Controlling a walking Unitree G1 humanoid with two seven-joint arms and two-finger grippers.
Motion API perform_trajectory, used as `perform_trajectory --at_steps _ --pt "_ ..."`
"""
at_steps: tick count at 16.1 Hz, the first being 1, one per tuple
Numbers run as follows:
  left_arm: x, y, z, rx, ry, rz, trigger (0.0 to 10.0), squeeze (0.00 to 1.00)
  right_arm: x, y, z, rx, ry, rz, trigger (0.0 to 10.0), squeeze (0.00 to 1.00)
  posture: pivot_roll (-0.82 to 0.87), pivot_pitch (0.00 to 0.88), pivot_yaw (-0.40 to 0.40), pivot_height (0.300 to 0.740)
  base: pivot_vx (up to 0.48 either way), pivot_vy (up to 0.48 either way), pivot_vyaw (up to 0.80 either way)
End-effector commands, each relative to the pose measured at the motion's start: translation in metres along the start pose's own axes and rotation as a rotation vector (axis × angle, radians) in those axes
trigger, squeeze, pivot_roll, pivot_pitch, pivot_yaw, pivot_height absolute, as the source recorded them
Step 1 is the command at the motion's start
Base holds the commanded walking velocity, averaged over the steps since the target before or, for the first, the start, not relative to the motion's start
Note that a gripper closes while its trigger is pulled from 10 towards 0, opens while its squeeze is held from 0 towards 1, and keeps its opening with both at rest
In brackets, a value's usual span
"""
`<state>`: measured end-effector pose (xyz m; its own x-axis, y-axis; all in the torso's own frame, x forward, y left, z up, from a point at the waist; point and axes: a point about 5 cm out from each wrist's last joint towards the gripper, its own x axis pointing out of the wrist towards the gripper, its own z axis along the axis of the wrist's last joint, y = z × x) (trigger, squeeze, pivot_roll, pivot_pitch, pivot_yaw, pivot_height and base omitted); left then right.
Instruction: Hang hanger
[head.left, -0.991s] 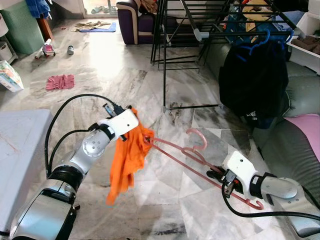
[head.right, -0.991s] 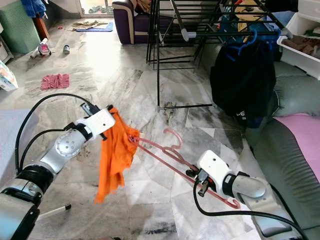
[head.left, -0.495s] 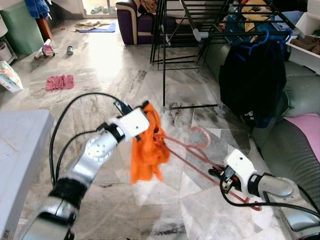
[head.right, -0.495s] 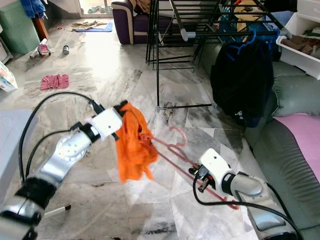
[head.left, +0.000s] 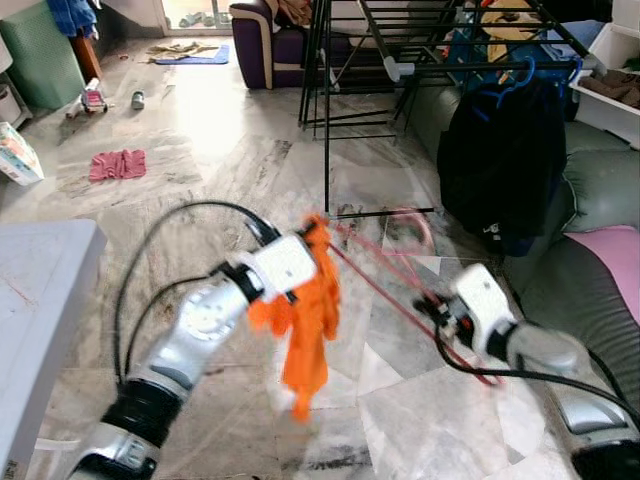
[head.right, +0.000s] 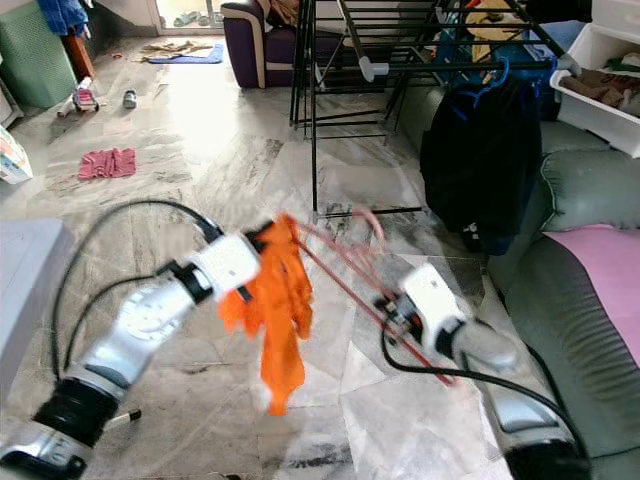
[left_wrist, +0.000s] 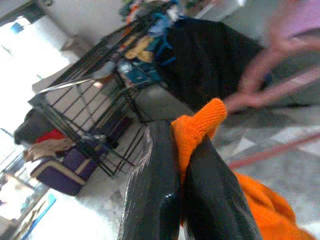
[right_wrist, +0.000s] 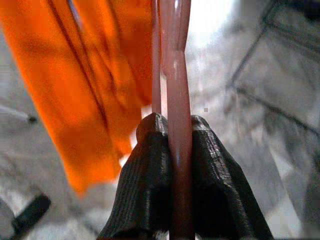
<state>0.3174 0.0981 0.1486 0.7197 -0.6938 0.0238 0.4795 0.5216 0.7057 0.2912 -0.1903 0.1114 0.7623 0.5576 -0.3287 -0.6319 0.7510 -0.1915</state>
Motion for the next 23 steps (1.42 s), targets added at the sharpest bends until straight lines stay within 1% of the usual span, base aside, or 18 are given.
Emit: perform_trajectory --at_steps 1,2,3,4,5,6,7,8,9,10,11,14,15,17,19,20,22,23 --pt "0.000 -0.005 0.000 0.030 -0.004 -0.031 10.0 0.00 -0.001 -0.001 0.013 -0.027 -0.057 0.012 10.0 0.00 0.02 0.078 -0.065 0.740 0.000 0.000 0.00" --pt "0.002 -0.009 0.000 0.048 -0.007 -0.057 10.0 0.00 -0.002 0.007 0.022 -0.038 -0.092 0.098 10.0 0.00 0.02 0.077 -0.064 0.740 0.000 0.000 0.00" --pt "0.003 -0.008 0.001 0.064 -0.007 -0.062 10.0 0.00 -0.005 0.010 0.023 -0.036 -0.093 0.157 10.0 0.00 0.02 0.075 -0.063 0.740 0.000 0.000 0.00" --pt "0.003 -0.007 0.001 0.070 -0.005 -0.062 10.0 0.00 -0.006 0.012 0.022 -0.038 -0.089 0.179 10.0 0.00 0.02 0.076 -0.062 0.740 0.000 0.000 0.00" --pt "0.003 -0.007 0.000 0.083 0.003 -0.068 10.0 0.00 -0.009 0.014 0.020 -0.048 -0.074 0.216 10.0 0.00 0.02 0.076 -0.061 0.740 0.000 0.000 0.00" --pt "0.001 -0.004 -0.005 0.114 0.026 -0.077 10.0 0.00 -0.014 0.013 0.014 -0.102 -0.022 0.250 10.0 0.00 0.02 0.078 -0.061 0.740 0.000 0.000 0.00" --pt "0.000 -0.003 -0.008 0.119 0.040 -0.078 10.0 0.00 -0.016 0.010 0.011 -0.126 0.002 0.245 10.0 0.00 0.01 0.077 -0.061 0.740 0.000 0.000 0.00" --pt "-0.003 0.001 -0.015 0.141 0.072 -0.078 10.0 0.00 -0.018 0.003 0.009 -0.144 0.022 0.210 10.0 0.00 0.01 0.079 -0.060 0.740 0.000 0.000 0.00" --pt "-0.012 0.010 -0.029 0.158 0.132 -0.072 10.0 0.00 -0.024 -0.012 0.006 -0.188 0.060 0.148 10.0 0.00 0.01 0.082 -0.059 0.740 0.000 0.000 0.00" --pt "-0.015 0.012 -0.032 0.167 0.146 -0.075 10.0 0.00 -0.026 -0.015 0.005 -0.206 0.072 0.135 10.0 0.00 0.01 0.083 -0.059 0.740 0.000 0.000 0.00" --pt "-0.020 0.016 -0.039 0.178 0.174 -0.082 10.0 0.00 -0.030 -0.023 0.003 -0.240 0.101 0.109 10.0 0.00 0.01 0.085 -0.057 0.740 0.000 0.000 0.00" --pt "-0.032 0.031 -0.053 0.217 0.239 -0.084 10.0 0.00 -0.041 -0.042 0.006 -0.261 0.122 0.070 10.0 0.00 0.01 0.087 -0.049 0.740 0.000 0.000 0.00" --pt "-0.034 0.039 -0.057 0.251 0.266 -0.078 10.0 0.00 -0.048 -0.047 0.008 -0.277 0.147 0.096 10.0 0.00 0.01 0.089 -0.045 0.740 0.000 0.000 0.00" --pt "-0.031 0.048 -0.057 0.269 0.280 -0.052 10.0 0.00 -0.057 -0.041 0.012 -0.247 0.161 0.200 10.0 0.00 0.00 0.090 -0.043 0.740 0.000 0.000 0.00" --pt "-0.023 0.054 -0.053 0.281 0.255 -0.038 10.0 0.00 -0.060 -0.032 0.013 -0.233 0.181 0.298 10.0 0.00 0.00 0.090 -0.038 0.740 0.000 0.000 0.00" --pt "-0.018 0.056 -0.047 0.276 0.223 -0.028 10.0 0.00 -0.060 -0.029 0.013 -0.228 0.186 0.321 10.0 0.00 0.00 0.089 -0.035 0.740 0.000 0.000 0.00" --pt "-0.011 0.056 -0.039 0.283 0.174 -0.024 10.0 0.00 -0.056 -0.027 0.011 -0.227 0.173 0.316 10.0 0.00 0.01 0.086 -0.028 0.740 0.000 0.000 0.00" --pt "-0.011 0.056 -0.038 0.283 0.168 -0.025 10.0 0.00 -0.055 -0.027 0.010 -0.230 0.172 0.314 10.0 0.00 0.01 0.086 -0.028 0.740 0.000 0.000 0.00"
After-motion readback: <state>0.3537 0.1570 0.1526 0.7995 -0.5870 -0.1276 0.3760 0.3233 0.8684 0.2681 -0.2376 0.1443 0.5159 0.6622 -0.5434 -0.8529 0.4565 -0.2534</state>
